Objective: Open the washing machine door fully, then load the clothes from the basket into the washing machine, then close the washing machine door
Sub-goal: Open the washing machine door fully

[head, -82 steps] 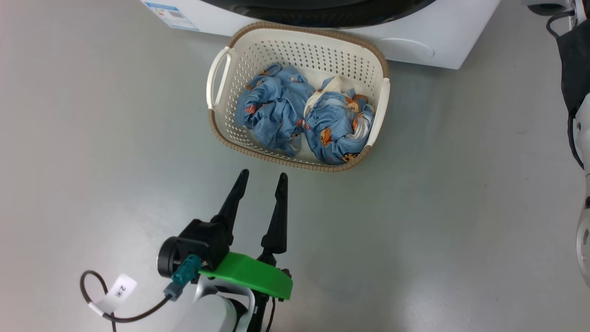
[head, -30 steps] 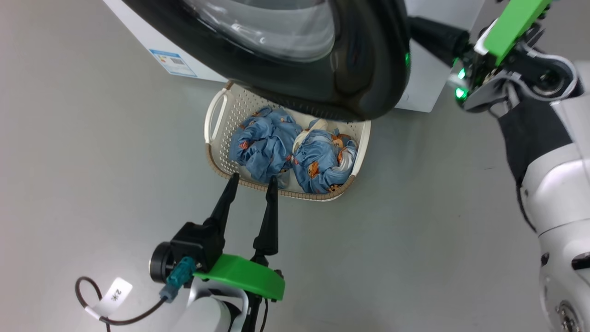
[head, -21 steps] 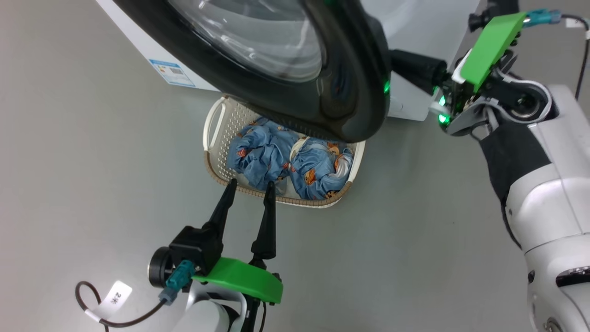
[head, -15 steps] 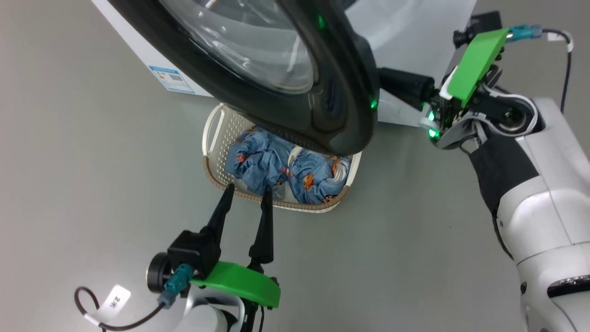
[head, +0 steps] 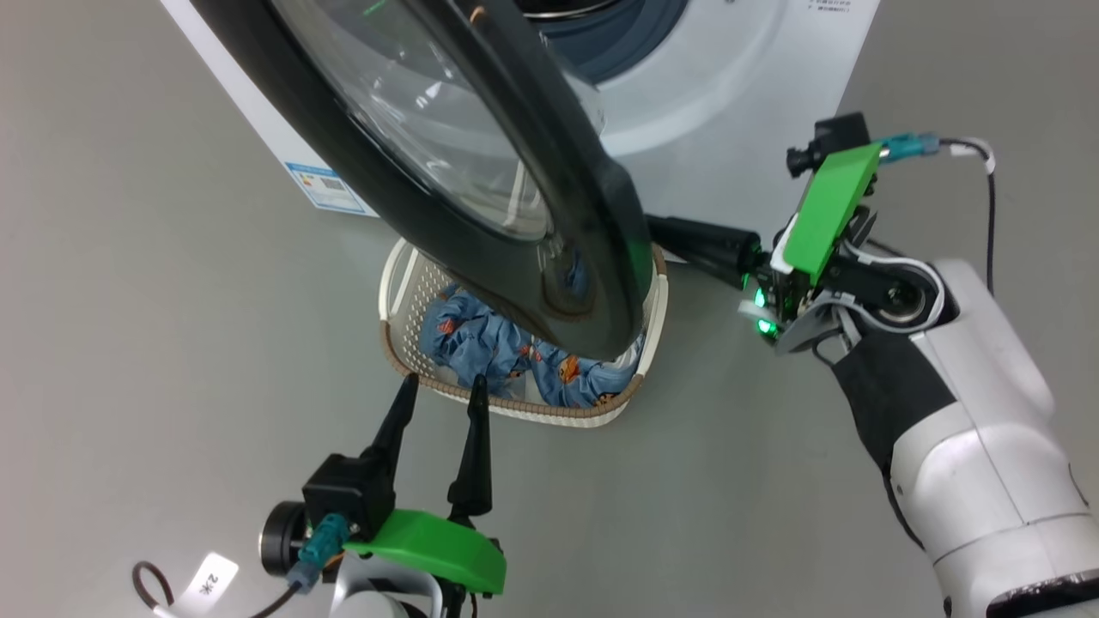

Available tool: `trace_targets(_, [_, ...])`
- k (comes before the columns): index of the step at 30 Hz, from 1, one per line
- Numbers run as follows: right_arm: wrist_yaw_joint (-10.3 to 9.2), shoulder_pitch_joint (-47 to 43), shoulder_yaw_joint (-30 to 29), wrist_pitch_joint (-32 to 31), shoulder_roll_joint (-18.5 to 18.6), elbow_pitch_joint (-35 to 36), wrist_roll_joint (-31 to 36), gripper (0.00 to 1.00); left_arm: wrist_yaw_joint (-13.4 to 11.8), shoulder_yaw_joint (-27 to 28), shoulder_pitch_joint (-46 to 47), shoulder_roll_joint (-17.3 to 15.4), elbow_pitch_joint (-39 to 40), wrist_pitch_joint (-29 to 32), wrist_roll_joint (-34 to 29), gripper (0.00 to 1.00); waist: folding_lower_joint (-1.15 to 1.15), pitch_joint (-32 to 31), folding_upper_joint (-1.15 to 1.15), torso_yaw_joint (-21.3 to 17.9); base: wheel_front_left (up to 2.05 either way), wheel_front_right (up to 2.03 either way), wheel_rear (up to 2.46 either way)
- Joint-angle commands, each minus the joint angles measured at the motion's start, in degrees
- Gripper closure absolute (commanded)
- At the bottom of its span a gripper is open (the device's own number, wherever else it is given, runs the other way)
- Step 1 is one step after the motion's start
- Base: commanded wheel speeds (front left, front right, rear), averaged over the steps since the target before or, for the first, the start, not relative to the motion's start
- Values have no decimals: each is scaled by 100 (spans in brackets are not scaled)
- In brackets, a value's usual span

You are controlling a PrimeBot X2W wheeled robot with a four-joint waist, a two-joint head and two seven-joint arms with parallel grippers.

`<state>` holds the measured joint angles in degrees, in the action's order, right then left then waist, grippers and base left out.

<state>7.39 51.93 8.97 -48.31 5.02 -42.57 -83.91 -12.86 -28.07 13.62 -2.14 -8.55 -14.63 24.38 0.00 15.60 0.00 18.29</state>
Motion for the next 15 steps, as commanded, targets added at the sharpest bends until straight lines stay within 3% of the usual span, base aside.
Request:
trace_targets(1, [10,-113,141,-34,-200,199,-134,100,13,207,-36,-74,94,-37,-95,0,0,-65,0,-3,0,0,0])
trace_targets(15, [10,-639,791,270,-213,490,-720,100,104,255,-330,-74,-25,-37,-199,0,0,-377,0,44,0,0,0])
